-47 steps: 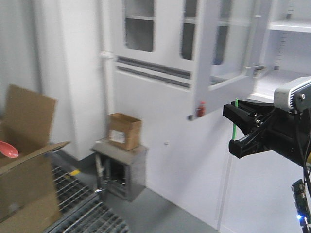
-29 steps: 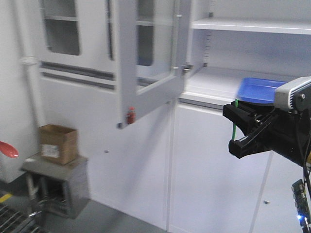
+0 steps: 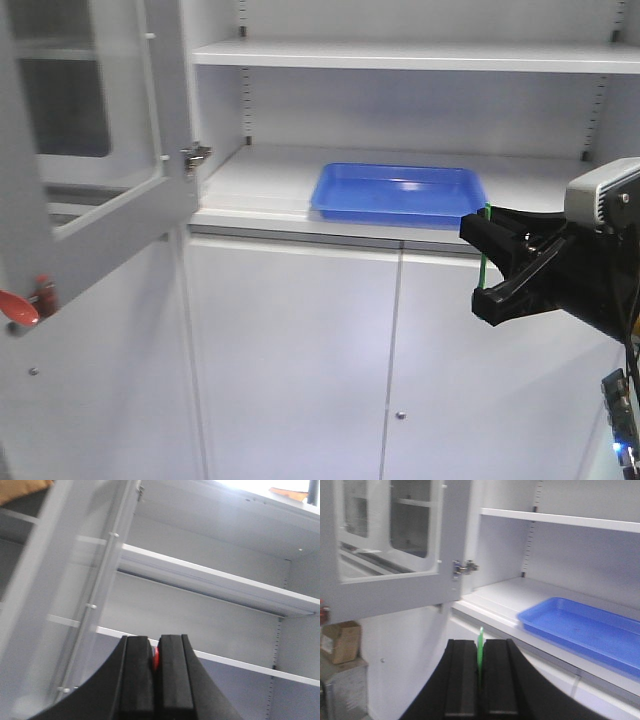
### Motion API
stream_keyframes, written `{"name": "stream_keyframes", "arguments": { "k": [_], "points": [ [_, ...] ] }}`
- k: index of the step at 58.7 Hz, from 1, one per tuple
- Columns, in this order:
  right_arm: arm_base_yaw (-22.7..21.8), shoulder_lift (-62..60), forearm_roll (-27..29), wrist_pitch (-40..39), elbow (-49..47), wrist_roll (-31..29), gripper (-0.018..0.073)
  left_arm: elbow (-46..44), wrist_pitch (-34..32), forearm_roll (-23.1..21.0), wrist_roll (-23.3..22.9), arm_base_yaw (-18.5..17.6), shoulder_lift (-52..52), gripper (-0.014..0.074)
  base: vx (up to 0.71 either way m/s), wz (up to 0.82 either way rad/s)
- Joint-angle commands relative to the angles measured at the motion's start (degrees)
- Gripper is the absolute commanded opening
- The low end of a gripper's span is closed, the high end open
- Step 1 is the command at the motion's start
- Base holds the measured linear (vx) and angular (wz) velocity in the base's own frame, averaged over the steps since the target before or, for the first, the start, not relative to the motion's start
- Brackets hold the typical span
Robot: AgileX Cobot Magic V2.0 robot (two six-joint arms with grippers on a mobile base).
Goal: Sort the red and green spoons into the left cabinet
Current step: 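Approach the open cabinet shelf with the blue tray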
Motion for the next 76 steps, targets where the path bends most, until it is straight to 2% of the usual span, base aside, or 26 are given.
{"name": "stream_keyframes", "arguments": {
  "k": [1, 28, 76],
  "points": [
    [-0.12, -1.85, 1.87, -2.45, -1.75, -0.13, -0.0009, -1.34, -3.86, -0.88, -0.34, -0.14, -1.04, 0.0010, 0.21, -0.41],
    [-0.12, -1.85, 1.87, -2.45, -1.75, -0.13, -0.0009, -1.34, -3.86, -0.88, -0.34, -0.14, -1.04, 0.0010, 0.26, -0.24],
    [-0.12, -1.85, 1.87, -2.45, -1.75, -0.13, -0.0009, -1.34, -3.86, -0.88, -0.34, -0.14, -1.04, 0.0010, 0.32, -0.08]
  ]
}}
